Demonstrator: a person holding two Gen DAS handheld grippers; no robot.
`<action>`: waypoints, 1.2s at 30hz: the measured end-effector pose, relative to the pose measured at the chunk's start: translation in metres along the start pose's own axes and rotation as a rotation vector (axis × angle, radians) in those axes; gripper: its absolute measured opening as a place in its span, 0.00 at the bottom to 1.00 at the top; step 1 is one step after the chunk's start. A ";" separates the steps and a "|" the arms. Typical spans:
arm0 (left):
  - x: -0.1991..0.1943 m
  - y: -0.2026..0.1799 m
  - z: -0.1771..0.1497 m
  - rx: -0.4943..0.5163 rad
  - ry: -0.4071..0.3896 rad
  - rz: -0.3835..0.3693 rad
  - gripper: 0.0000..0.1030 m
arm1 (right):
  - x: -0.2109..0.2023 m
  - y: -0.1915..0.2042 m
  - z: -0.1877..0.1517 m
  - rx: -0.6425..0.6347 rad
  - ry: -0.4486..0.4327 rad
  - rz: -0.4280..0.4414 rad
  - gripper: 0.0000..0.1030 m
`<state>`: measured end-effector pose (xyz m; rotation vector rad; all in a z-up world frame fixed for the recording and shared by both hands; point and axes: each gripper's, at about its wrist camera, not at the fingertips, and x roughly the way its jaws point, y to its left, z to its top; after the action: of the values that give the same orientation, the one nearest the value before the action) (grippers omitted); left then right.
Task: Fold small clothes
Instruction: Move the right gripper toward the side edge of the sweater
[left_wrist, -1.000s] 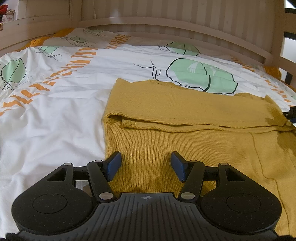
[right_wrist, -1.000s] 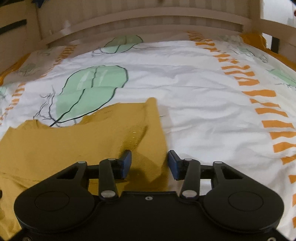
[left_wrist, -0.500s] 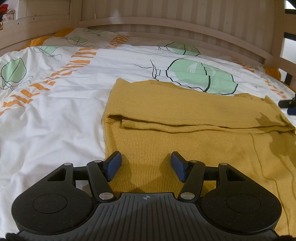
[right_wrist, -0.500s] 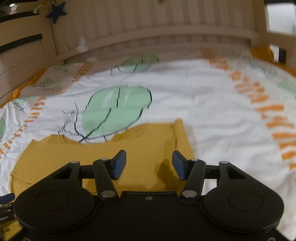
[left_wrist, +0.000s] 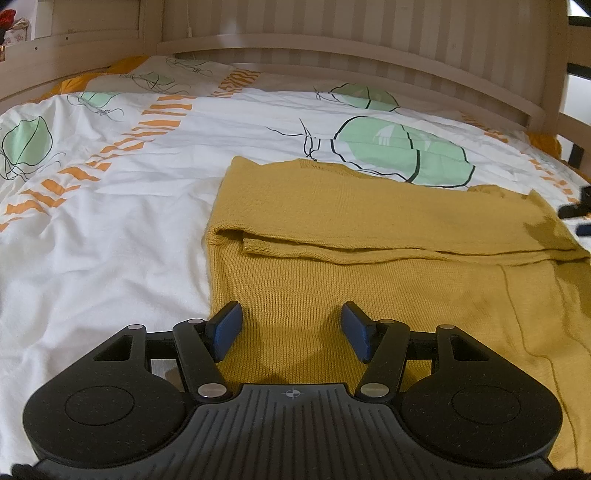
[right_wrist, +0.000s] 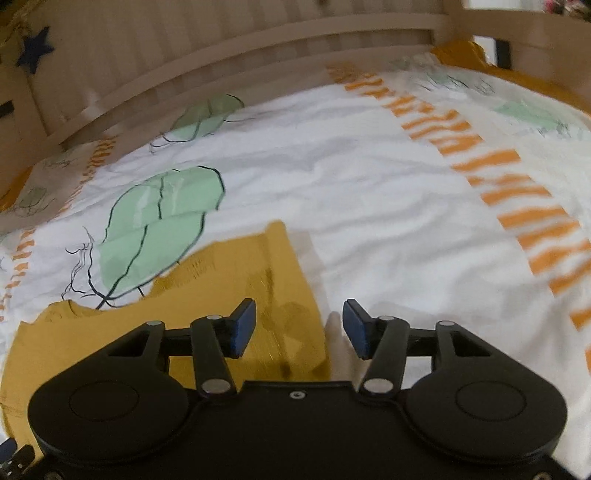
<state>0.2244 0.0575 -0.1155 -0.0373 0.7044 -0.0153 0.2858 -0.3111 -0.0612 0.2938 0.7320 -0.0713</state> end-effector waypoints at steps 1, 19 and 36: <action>0.000 0.000 0.000 0.000 0.000 0.000 0.56 | 0.005 0.003 0.004 -0.012 -0.002 0.002 0.58; 0.005 -0.002 0.011 0.032 0.095 -0.072 0.81 | -0.019 -0.035 0.010 0.066 0.027 -0.022 0.65; -0.067 0.039 -0.009 -0.140 0.330 -0.153 0.82 | -0.138 -0.049 -0.090 0.115 0.248 0.151 0.76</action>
<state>0.1677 0.0976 -0.0805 -0.2271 1.0304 -0.1210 0.1168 -0.3370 -0.0437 0.4728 0.9509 0.0675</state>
